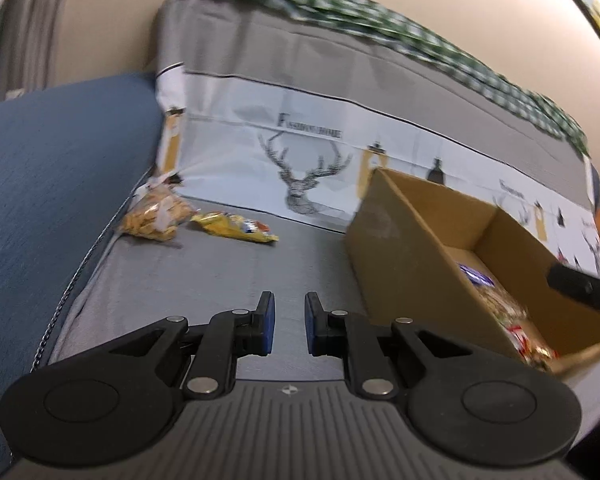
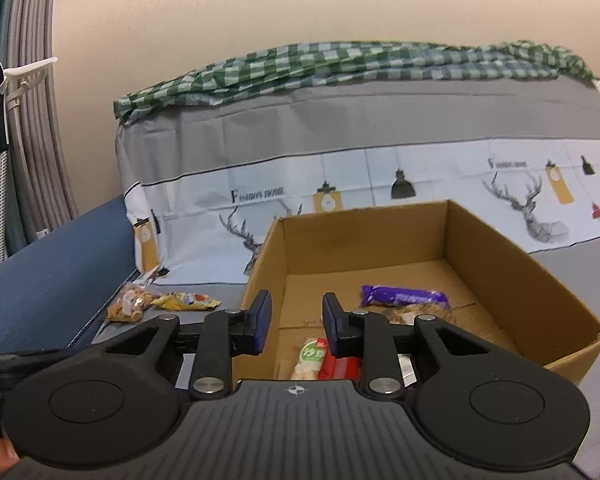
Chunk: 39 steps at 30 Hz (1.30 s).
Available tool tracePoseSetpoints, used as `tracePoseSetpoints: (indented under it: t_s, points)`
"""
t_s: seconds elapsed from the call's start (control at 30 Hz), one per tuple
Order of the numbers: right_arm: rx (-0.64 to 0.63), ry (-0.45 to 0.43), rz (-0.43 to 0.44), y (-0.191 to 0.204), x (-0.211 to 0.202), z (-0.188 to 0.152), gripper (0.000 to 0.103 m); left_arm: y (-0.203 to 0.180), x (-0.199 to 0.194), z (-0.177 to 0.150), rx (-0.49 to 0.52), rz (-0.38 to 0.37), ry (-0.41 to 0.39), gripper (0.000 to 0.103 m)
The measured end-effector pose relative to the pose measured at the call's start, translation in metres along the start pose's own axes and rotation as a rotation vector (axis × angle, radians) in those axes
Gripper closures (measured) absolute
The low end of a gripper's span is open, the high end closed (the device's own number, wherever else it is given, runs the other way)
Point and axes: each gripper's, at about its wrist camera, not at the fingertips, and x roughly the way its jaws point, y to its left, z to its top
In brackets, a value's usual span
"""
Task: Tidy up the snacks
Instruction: 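Move both tools back down to the cookie bag and yellow wafer stick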
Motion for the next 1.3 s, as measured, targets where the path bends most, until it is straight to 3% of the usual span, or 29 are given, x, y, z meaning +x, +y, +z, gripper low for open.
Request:
tracePoseSetpoints:
  t_s: [0.2,0.37,0.5,0.63,0.77,0.83,0.9,1.03,1.13,1.2,1.3]
  points:
    - [0.031,0.098,0.071,-0.002,0.011,0.005,0.073,0.006,0.008,0.005,-0.01,0.093,-0.022,0.087]
    - [0.005,0.21,0.158,0.007,0.03,0.038,0.073,0.012,0.024,0.01,-0.018,0.195,-0.034,0.087]
    - [0.007,0.289,0.206,0.024,0.061,0.08,0.07,0.02,0.041,0.012,-0.027,0.267,-0.02,0.084]
    - [0.025,0.345,0.25,0.046,0.103,0.116,0.067,0.03,0.058,0.022,-0.033,0.352,-0.057,0.084]
    - [-0.06,0.409,0.265,0.077,0.15,0.132,0.062,0.038,0.079,0.036,-0.033,0.395,-0.087,0.083]
    - [-0.115,0.448,0.278,0.094,0.175,0.131,0.058,0.041,0.088,0.042,-0.039,0.404,-0.093,0.082]
    - [-0.165,0.494,0.288,0.109,0.2,0.126,0.056,0.044,0.099,0.045,-0.043,0.399,-0.083,0.072]
    - [-0.294,0.573,0.289,0.141,0.251,0.106,0.056,0.045,0.119,0.047,-0.023,0.419,-0.061,0.07]
    - [-0.338,0.618,0.269,0.157,0.289,0.093,0.054,0.048,0.132,0.049,0.004,0.47,-0.067,0.057]
    - [-0.362,0.649,0.255,0.165,0.313,0.083,0.044,0.051,0.141,0.05,0.02,0.502,-0.059,0.047]
    - [-0.411,0.702,0.253,0.173,0.344,0.067,0.038,0.056,0.153,0.05,0.044,0.532,-0.041,0.041]
